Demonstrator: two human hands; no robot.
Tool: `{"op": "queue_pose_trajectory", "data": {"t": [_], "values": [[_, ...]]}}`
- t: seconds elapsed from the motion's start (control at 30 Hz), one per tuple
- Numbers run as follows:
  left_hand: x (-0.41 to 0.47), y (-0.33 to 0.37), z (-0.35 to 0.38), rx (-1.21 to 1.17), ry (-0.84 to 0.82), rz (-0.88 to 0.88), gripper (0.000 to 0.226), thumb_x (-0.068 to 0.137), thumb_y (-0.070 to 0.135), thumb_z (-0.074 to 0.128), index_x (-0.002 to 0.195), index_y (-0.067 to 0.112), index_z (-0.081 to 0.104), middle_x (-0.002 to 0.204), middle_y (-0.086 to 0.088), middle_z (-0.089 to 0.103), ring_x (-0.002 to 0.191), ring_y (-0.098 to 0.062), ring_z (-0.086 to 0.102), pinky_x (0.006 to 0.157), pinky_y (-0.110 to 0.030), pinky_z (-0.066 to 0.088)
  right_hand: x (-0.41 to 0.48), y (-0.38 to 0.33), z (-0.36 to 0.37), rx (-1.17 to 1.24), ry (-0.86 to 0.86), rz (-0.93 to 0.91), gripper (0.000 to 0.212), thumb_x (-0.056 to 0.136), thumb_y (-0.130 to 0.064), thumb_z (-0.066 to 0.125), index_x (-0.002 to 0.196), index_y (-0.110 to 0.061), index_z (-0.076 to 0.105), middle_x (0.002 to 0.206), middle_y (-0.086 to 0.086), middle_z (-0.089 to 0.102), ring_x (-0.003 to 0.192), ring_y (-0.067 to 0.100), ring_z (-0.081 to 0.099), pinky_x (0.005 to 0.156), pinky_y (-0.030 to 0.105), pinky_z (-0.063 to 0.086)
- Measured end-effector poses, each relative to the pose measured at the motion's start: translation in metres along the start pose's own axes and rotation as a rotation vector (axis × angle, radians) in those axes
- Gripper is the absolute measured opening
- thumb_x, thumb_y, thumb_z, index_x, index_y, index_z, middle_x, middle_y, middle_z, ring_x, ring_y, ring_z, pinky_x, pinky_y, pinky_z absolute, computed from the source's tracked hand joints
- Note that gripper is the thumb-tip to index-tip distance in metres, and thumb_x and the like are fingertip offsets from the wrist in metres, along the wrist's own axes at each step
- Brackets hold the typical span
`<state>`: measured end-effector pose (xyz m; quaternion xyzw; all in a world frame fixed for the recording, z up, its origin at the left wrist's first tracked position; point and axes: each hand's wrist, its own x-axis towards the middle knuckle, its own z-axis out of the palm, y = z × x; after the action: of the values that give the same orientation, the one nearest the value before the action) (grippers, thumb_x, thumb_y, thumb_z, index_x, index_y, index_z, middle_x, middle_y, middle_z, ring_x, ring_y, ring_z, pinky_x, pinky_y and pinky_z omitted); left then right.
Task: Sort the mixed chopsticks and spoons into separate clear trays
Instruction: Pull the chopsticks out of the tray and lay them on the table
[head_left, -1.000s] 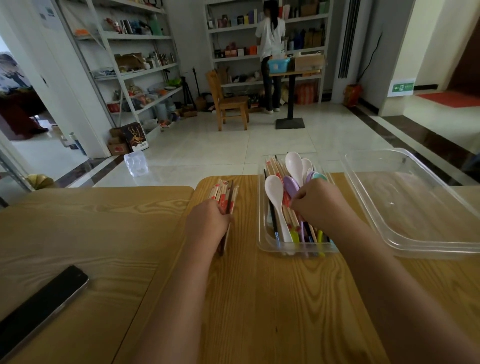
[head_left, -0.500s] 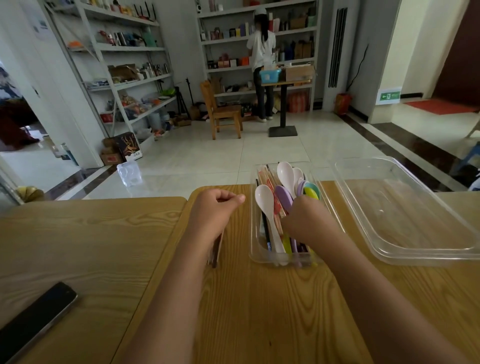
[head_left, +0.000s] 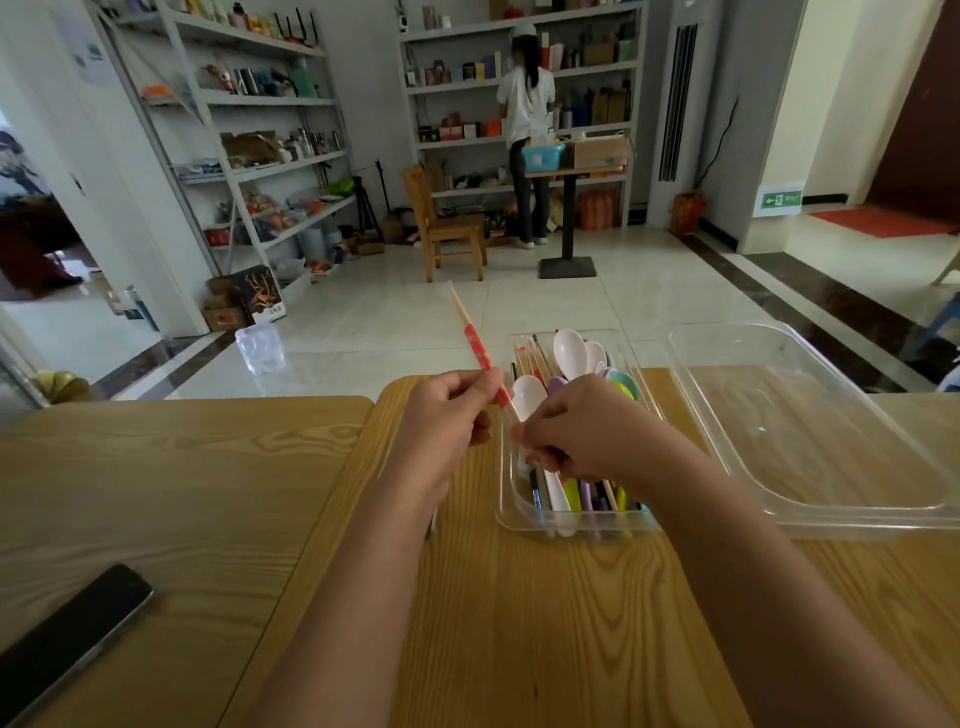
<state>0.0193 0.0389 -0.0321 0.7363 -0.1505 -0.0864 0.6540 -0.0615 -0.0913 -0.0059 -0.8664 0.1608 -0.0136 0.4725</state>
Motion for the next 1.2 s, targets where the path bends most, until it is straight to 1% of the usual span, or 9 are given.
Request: {"op": "queue_pose_trajectory", "data": {"t": [0.1,0.2,0.3,0.4,0.47,0.57,0.73,0.97,1.2], "values": [[0.001,0.001,-0.002,-0.056,0.015,-0.012,0.017,0.093,0.026,0.067,0.092,0.012,0.075,0.080,-0.005,0.070,0.057,-0.007,0.053,0.059,-0.024,0.047,-0.001,0.000,0.005,-0.051,-0.084,-0.073,0.025,0.093,-0.022,0.065,0.075,-0.005,0.067,0.057,-0.003,0.062,0.045,0.002,0.055,0.048,0.009,0.045],[0.002,0.002,-0.011,-0.034,0.040,-0.020,0.016,0.094,0.024,0.065,0.095,0.011,0.074,0.075,-0.001,0.069,0.057,-0.006,0.054,0.056,-0.021,0.048,-0.001,0.003,0.005,-0.054,-0.063,-0.092,0.031,0.094,-0.028,0.063,0.071,-0.008,0.063,0.052,-0.006,0.056,0.040,0.002,0.051,0.042,0.009,0.041],[0.006,-0.005,-0.025,0.171,0.089,-0.002,0.017,0.096,0.027,0.061,0.091,0.015,0.073,0.069,0.001,0.067,0.058,-0.009,0.058,0.058,-0.026,0.051,0.004,0.010,0.000,-0.028,0.038,-0.072,0.031,0.092,-0.030,0.066,0.075,-0.004,0.067,0.060,0.000,0.064,0.053,0.011,0.059,0.060,0.025,0.058],[0.012,-0.017,-0.039,0.437,0.125,-0.001,0.019,0.095,0.030,0.063,0.085,0.017,0.072,0.070,0.002,0.068,0.062,-0.014,0.064,0.068,-0.034,0.058,0.004,0.013,-0.002,0.042,0.079,-0.051,0.020,0.090,-0.027,0.069,0.080,-0.010,0.070,0.062,0.002,0.065,0.061,0.017,0.060,0.073,0.039,0.060],[0.015,-0.024,-0.046,0.585,0.149,-0.014,0.020,0.094,0.028,0.063,0.081,0.015,0.071,0.077,0.001,0.070,0.067,-0.017,0.067,0.068,-0.034,0.057,0.003,0.013,-0.001,0.025,0.084,-0.048,0.019,0.090,-0.027,0.069,0.081,-0.011,0.069,0.062,0.003,0.065,0.061,0.017,0.060,0.073,0.037,0.060],[0.016,-0.038,-0.050,0.764,0.191,-0.024,0.017,0.093,0.022,0.064,0.079,0.013,0.067,0.072,0.004,0.064,0.061,-0.007,0.059,0.049,-0.019,0.040,0.005,0.014,0.002,-0.007,0.093,-0.050,0.019,0.091,-0.027,0.068,0.080,-0.011,0.069,0.064,0.002,0.066,0.062,0.016,0.062,0.072,0.033,0.061],[0.020,-0.059,-0.045,0.866,0.225,-0.122,0.019,0.091,0.028,0.068,0.099,0.011,0.069,0.089,-0.002,0.068,0.068,-0.013,0.058,0.045,-0.018,0.028,0.007,0.016,0.002,-0.091,0.087,-0.064,0.014,0.091,-0.026,0.067,0.081,-0.016,0.067,0.068,0.002,0.066,0.059,0.012,0.061,0.060,0.023,0.058],[0.025,-0.062,-0.045,0.863,0.233,-0.147,0.022,0.089,0.030,0.070,0.101,0.011,0.068,0.095,-0.002,0.068,0.070,-0.011,0.054,0.046,-0.018,0.027,0.009,0.018,-0.003,-0.164,0.116,-0.069,0.023,0.093,-0.024,0.065,0.071,-0.025,0.059,0.068,0.000,0.063,0.057,0.009,0.061,0.040,0.007,0.041],[0.023,-0.060,-0.045,0.849,0.241,-0.097,0.014,0.091,0.027,0.068,0.093,0.013,0.065,0.089,-0.001,0.067,0.071,-0.012,0.060,0.048,-0.020,0.034,0.010,0.022,-0.009,-0.132,0.124,-0.043,0.009,0.094,-0.020,0.063,0.089,-0.013,0.066,0.072,0.004,0.060,0.055,0.007,0.056,0.036,0.006,0.036]]}}
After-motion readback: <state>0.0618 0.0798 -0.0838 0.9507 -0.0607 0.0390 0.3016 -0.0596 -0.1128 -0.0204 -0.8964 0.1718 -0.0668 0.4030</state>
